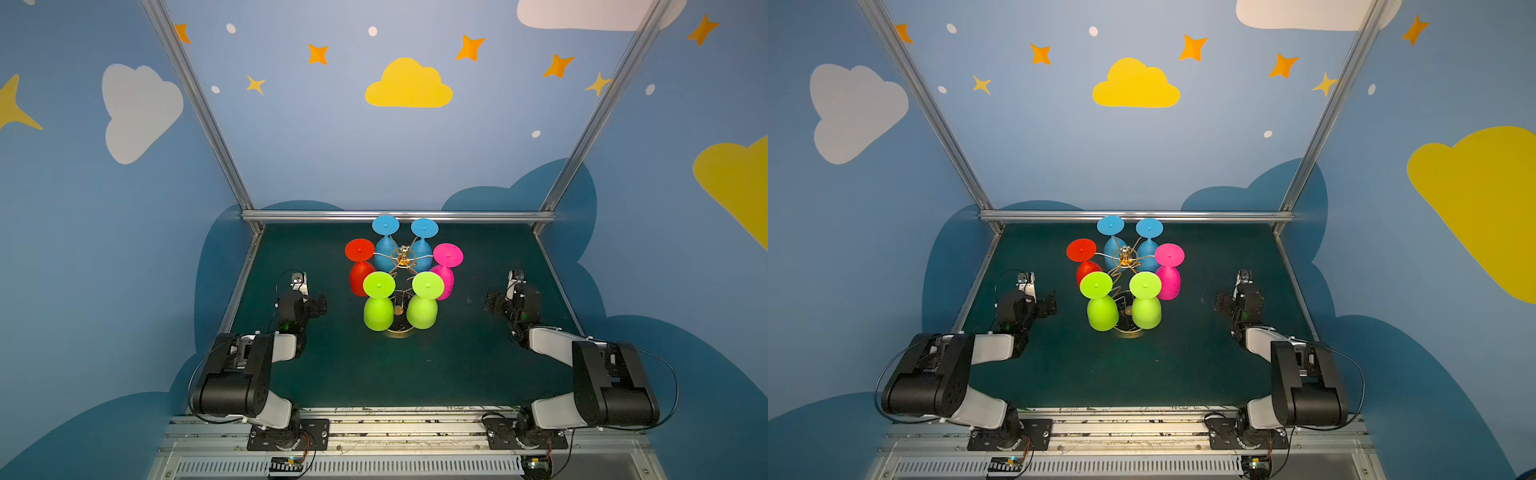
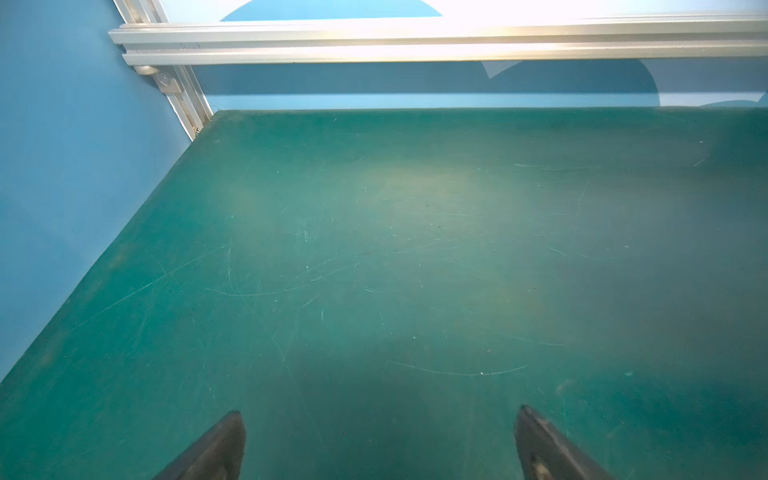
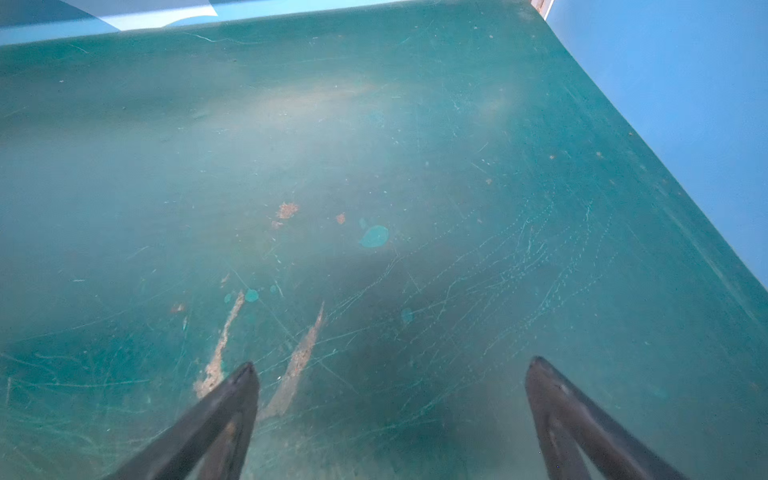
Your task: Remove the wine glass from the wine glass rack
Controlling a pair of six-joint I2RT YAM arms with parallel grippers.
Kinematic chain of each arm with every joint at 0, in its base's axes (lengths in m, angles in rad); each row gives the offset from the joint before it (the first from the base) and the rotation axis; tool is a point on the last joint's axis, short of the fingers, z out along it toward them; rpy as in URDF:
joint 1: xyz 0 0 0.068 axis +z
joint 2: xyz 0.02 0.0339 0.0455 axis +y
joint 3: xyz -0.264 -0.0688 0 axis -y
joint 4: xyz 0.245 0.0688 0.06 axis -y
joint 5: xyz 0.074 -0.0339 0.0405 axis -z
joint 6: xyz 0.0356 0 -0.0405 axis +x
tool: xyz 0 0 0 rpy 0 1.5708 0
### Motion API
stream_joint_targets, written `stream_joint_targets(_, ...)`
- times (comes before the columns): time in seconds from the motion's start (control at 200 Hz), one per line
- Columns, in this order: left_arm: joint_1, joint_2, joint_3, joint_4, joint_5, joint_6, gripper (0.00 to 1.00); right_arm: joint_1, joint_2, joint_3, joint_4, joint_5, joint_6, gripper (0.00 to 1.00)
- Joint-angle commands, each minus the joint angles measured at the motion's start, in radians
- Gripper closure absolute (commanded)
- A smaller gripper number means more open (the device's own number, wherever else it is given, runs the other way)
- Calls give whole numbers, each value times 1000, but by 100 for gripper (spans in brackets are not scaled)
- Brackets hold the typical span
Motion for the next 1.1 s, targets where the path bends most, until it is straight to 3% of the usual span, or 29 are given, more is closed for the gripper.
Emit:
stream_joint_targets(0.0,-1,14,17,15,-6,-9,0,-2,9,24,10,11,11,1)
stream_joint_targets(1.091,6,8,12,21,2,-16,0,7,-22,19,4,39,17,2)
